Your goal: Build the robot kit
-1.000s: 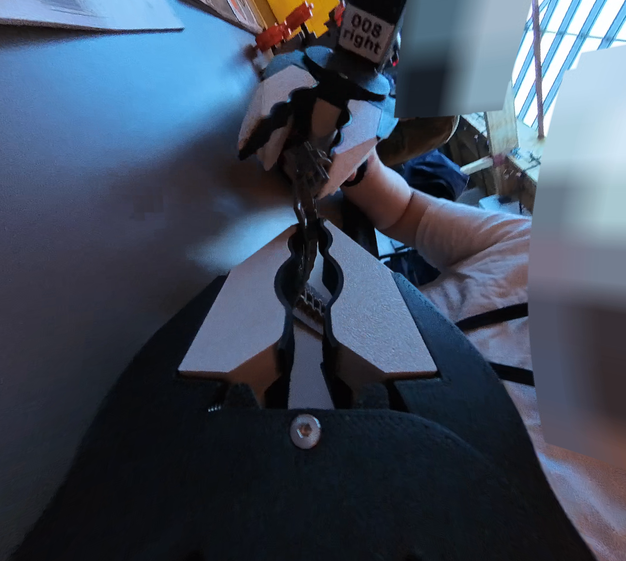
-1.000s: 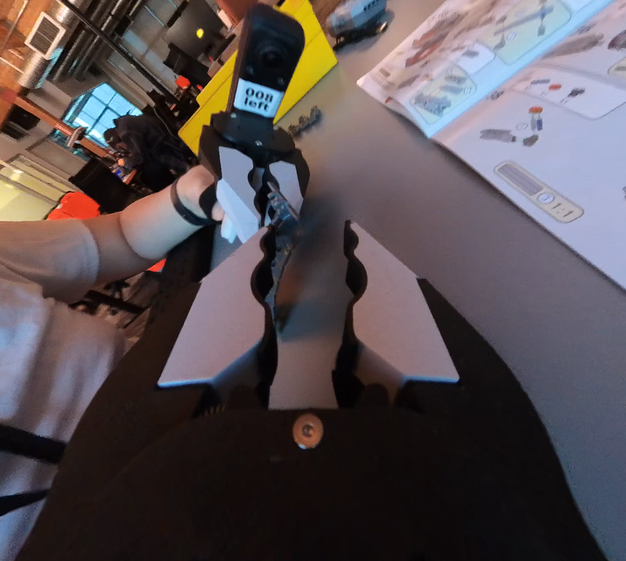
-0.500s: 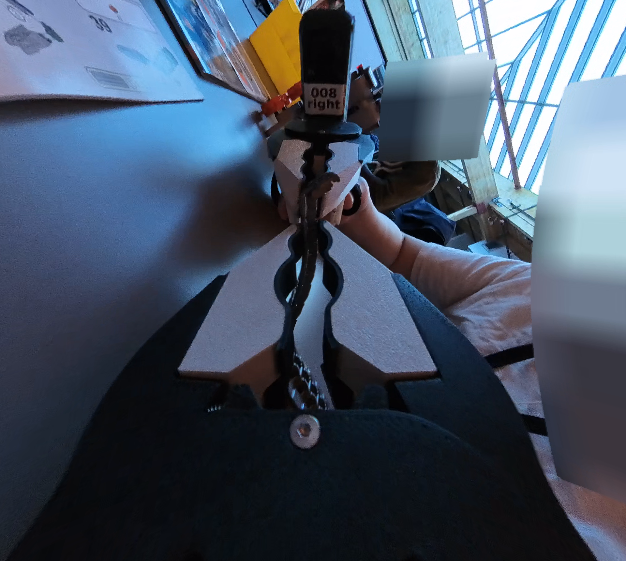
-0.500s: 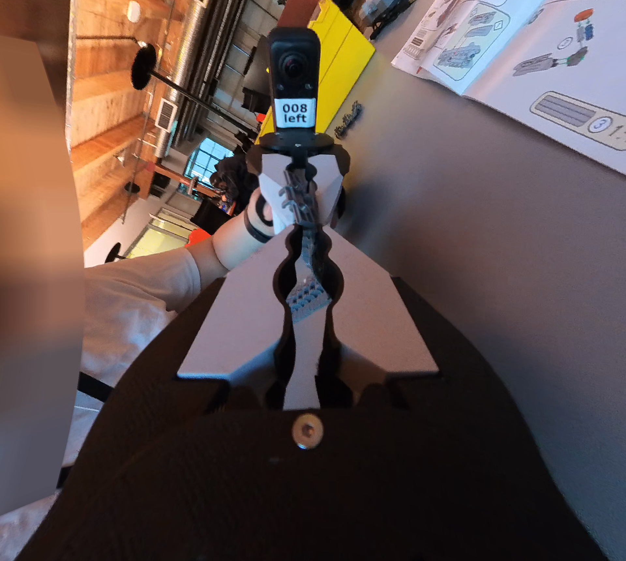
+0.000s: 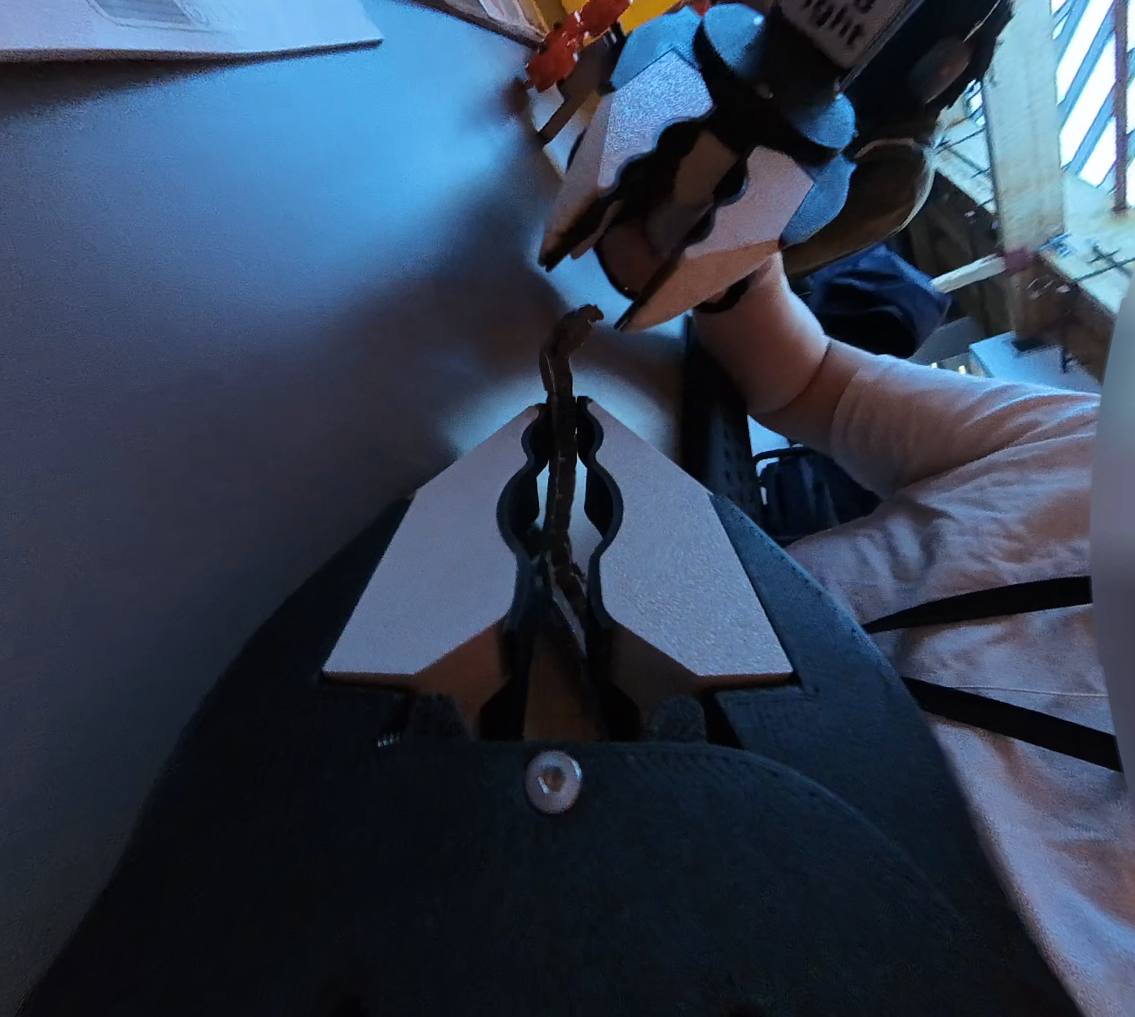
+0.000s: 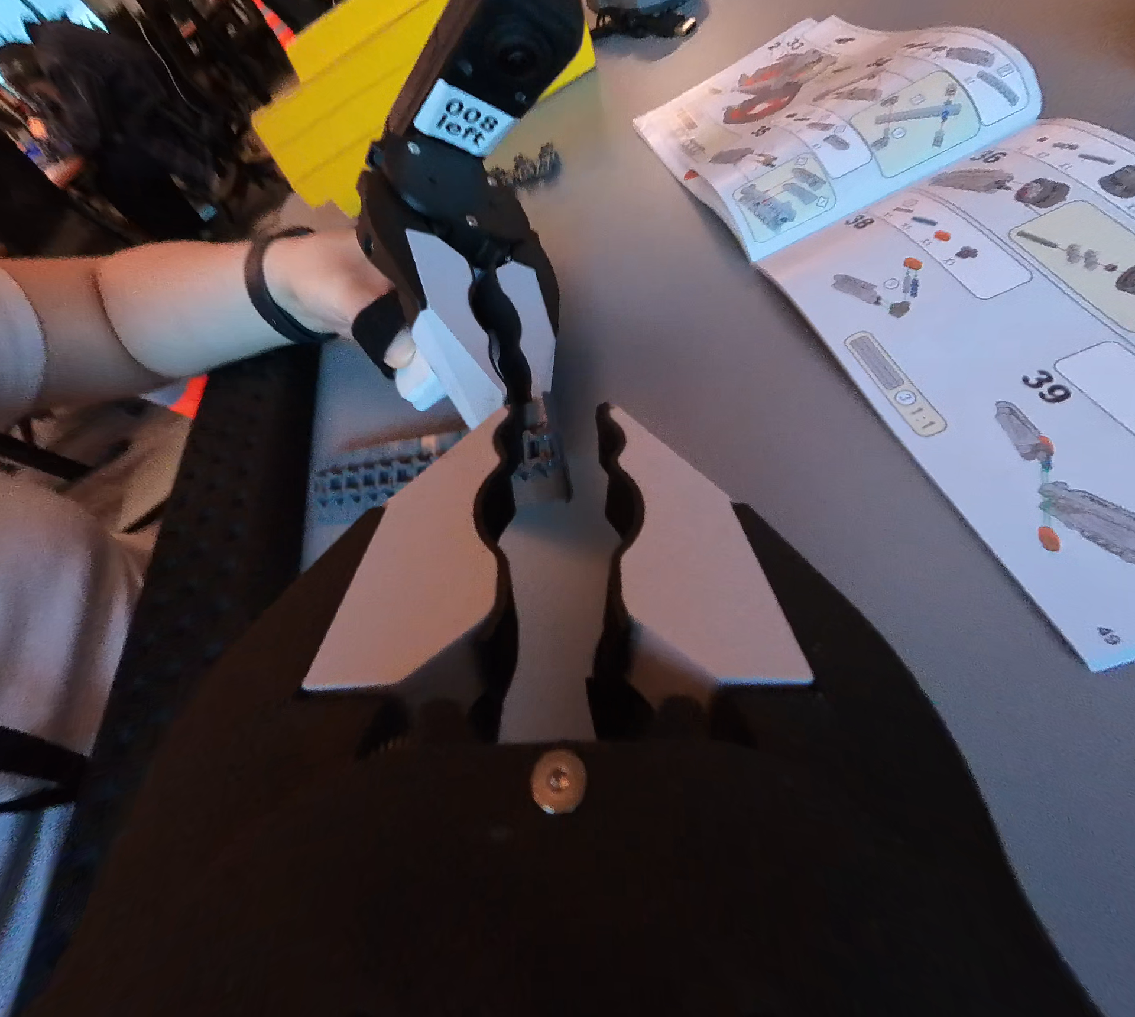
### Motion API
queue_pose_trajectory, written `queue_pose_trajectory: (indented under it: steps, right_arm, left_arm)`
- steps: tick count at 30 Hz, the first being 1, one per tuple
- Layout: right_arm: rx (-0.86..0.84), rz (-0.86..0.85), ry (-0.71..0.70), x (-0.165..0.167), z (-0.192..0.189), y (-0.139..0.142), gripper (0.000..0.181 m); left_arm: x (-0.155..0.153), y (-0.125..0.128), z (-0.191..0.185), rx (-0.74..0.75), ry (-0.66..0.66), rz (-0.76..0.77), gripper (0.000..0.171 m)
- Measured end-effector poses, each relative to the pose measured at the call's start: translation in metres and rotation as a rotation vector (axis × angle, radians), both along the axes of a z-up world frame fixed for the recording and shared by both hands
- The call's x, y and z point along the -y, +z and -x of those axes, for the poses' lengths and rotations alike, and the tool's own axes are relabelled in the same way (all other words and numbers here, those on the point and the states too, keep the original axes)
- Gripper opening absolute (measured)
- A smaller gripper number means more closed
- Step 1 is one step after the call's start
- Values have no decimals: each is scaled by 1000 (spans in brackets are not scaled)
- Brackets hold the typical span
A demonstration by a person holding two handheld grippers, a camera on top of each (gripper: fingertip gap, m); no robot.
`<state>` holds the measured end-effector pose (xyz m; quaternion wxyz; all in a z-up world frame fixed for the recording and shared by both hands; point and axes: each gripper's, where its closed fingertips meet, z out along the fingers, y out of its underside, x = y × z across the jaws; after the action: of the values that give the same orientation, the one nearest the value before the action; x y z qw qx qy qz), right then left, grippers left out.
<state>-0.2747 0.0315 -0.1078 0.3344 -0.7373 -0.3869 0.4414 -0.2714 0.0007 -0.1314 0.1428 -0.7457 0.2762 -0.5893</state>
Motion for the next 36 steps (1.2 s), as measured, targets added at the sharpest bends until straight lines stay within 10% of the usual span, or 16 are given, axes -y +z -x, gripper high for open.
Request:
queue_pose_trajectory:
  steps: [36]
  right_arm:
    - [141, -101, 47, 8, -4, -11, 6]
  left_arm:
    - [-11, 2, -7, 19, 79, -22, 6]
